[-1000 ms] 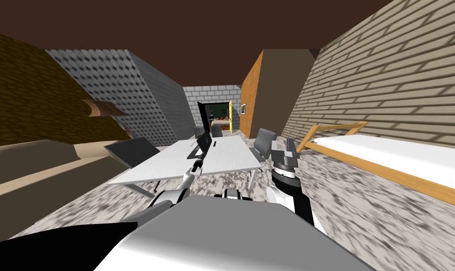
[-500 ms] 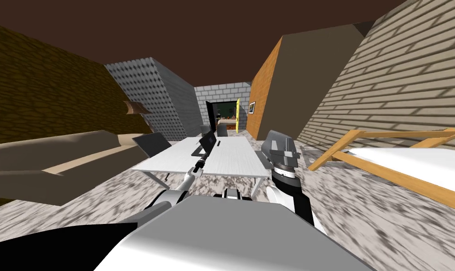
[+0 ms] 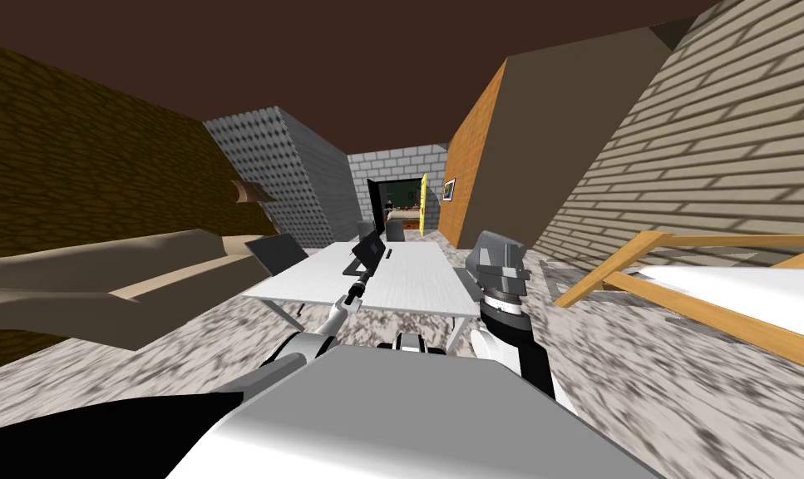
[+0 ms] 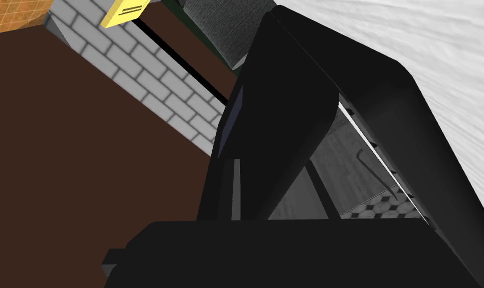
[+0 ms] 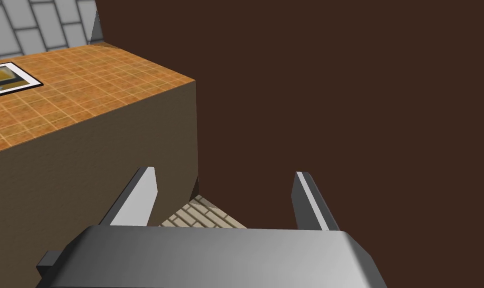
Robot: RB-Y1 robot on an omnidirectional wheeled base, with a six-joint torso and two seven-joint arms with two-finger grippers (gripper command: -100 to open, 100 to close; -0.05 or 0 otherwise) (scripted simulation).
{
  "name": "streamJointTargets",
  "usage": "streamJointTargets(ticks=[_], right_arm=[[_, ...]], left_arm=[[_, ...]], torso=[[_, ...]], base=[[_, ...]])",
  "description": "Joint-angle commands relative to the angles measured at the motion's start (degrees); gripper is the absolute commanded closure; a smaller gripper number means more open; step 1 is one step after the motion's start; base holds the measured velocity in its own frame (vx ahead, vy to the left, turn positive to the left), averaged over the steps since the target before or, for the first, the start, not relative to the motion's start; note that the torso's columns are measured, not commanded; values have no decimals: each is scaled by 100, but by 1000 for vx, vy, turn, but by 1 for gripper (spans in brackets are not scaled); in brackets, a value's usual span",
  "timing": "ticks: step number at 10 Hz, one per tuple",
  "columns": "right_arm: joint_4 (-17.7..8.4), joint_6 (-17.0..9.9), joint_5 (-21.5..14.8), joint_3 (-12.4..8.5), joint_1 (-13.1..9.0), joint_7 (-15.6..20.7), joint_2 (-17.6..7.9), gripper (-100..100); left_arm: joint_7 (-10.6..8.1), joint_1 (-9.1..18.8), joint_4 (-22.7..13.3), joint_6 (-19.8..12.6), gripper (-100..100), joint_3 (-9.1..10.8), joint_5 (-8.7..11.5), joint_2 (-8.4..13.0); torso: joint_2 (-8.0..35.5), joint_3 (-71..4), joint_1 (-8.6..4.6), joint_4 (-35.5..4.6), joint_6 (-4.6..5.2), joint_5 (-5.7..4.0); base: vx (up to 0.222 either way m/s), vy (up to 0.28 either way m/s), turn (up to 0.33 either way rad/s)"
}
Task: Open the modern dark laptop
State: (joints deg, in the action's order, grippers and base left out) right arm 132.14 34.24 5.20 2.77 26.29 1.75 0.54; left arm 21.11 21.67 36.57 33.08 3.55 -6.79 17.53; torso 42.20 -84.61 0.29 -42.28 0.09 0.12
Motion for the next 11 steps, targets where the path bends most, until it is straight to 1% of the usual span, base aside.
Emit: streamJointTargets(ticks=[1, 3, 6, 7, 8, 11], right_arm=[[0, 0, 0, 0, 0, 0, 0, 0], [0, 0, 0, 0, 0, 0, 0, 0], [0, 0, 0, 0, 0, 0, 1, 0], [0, 0, 0, 0, 0, 0, 0, 0], [0, 0, 0, 1, 0, 0, 1, 0], [0, 0, 0, 0, 0, 0, 0, 0]], left_arm=[[-347, 94, 46, -115, 100, 4, 169, -173], [-572, 174, 34, -178, 100, 11, 291, -305], [-909, 293, 15, -274, 100, 23, 475, -502], [-817, 242, 55, -270, 100, 29, 436, -454], [-1044, 253, 62, -258, 100, 67, 579, -614], [-1343, 262, 53, -220, 100, 129, 786, -844]], torso=[[2, 1, -15, -3, -6, -7], [8, 4, -37, -8, -5, -17], [3, 1, -33, 0, 3, -9], [2, 1, -35, 1, 5, -9], [0, 0, -45, 4, -6, -13], [3, 1, -21, -1, 0, -7]], base=[[-18, 100, -47], [-11, 98, -55], [-12, 90, -41], [-4, 44, -17], [6, 67, -27], [-4, 95, -41]])
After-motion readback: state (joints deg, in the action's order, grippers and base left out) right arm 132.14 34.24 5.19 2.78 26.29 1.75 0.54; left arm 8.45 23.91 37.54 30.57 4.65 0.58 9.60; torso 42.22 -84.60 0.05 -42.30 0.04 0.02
